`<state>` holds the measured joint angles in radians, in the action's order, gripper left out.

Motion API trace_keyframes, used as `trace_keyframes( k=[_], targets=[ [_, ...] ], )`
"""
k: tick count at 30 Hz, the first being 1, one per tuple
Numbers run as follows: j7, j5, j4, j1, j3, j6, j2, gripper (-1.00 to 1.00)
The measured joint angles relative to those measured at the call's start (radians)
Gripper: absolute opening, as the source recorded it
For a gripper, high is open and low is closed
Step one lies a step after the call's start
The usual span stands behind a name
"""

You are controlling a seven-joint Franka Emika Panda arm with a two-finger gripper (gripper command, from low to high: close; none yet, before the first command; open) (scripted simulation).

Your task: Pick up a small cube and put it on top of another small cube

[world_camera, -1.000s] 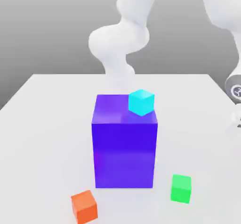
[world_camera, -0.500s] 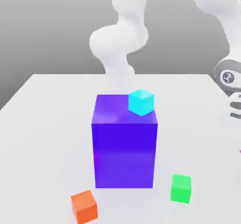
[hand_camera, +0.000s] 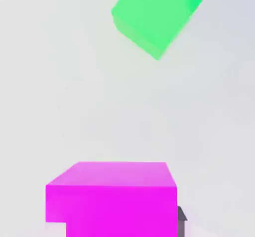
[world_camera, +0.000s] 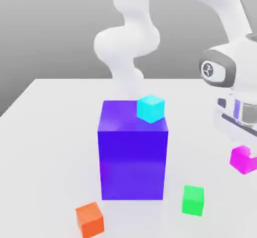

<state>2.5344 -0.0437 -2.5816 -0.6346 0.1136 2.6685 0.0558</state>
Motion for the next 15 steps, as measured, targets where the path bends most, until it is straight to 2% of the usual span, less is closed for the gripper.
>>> trace_keyframes(
  k=[4, 15],
  targets=[
    [0.013, 0.032, -0.029, 0.097, 0.042, -0.018, -0.024, -1.0],
    [-0.023, -0.015, -0.023, 0.102, 0.015, 0.129, 0.129, -1.0]
  ],
)
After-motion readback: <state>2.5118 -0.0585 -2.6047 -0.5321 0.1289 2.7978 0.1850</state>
